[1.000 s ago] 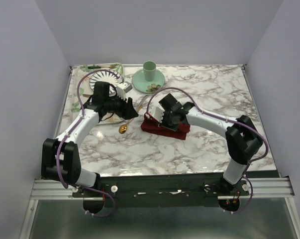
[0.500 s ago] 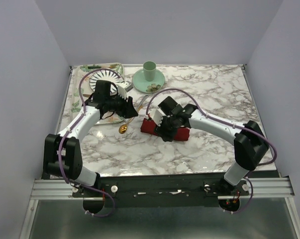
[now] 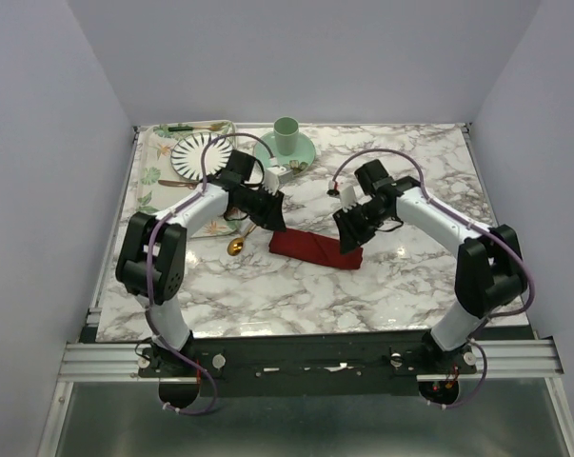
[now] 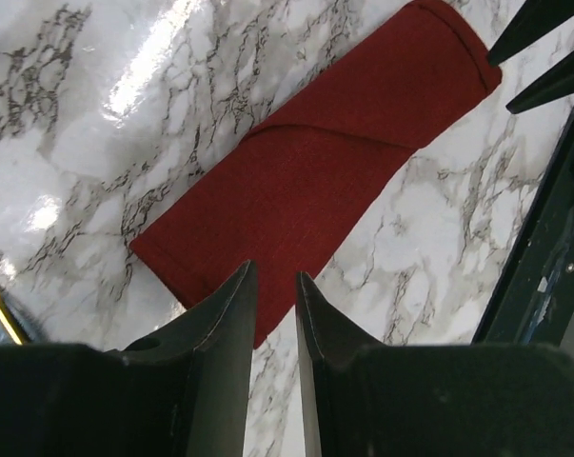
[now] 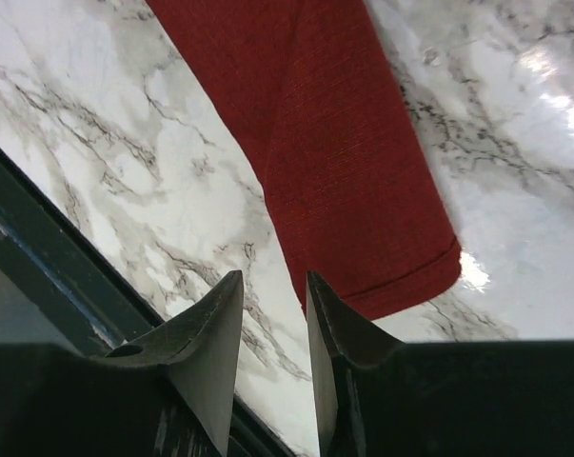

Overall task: Fold the napkin into a case and place the utensils inside
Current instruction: Rotate the smaller rectangle-folded napkin at the center of the board.

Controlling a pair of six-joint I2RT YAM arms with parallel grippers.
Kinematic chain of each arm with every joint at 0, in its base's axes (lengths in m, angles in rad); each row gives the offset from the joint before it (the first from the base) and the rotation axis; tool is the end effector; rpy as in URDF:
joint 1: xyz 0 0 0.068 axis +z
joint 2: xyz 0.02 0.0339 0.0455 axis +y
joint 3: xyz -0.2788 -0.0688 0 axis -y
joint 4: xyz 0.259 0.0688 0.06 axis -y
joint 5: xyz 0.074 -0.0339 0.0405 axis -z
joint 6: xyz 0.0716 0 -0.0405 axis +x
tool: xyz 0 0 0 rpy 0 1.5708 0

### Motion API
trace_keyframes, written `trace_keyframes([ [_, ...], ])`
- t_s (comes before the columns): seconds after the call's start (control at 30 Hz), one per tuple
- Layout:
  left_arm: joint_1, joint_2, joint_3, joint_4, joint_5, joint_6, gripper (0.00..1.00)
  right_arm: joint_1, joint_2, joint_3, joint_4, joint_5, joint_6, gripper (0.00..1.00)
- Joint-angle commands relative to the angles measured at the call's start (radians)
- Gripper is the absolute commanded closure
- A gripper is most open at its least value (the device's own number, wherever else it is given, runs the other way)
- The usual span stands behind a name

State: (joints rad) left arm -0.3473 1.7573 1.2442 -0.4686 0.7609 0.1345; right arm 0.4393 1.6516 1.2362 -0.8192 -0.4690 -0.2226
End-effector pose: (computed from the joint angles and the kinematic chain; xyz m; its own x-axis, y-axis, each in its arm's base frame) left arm 0.3562 -0.1815 0.2080 -0.6934 0.3543 -0.6275 0.7061 0.5077 -0.4937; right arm 0.3023 0.1778 0.2116 -0.7198 -0.5558 -0.4160 -0.6903 0.6369 0.3433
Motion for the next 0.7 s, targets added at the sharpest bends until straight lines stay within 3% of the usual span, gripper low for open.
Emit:
trace_keyframes([
  [0.0,-0.048,0.103,0.058,-0.120,-0.092,0.088,0.68,0.004,0.097,-0.047,-0.052,-0.057,0.008,0.60],
  [0.37,-0.056,0.191,0.032,-0.162,-0.192,0.129,0.68,0.009,0.247,-0.084,-0.063,-0.075,0.019,0.59],
  [0.53,-0.055,0.176,0.081,-0.180,-0.160,0.172,0.60,0.006,0.179,-0.031,-0.116,-0.181,-0.032,0.55],
  [0.67,-0.047,0.110,0.120,-0.278,-0.163,0.236,0.59,-0.025,0.102,0.069,-0.166,-0.227,-0.063,0.48],
])
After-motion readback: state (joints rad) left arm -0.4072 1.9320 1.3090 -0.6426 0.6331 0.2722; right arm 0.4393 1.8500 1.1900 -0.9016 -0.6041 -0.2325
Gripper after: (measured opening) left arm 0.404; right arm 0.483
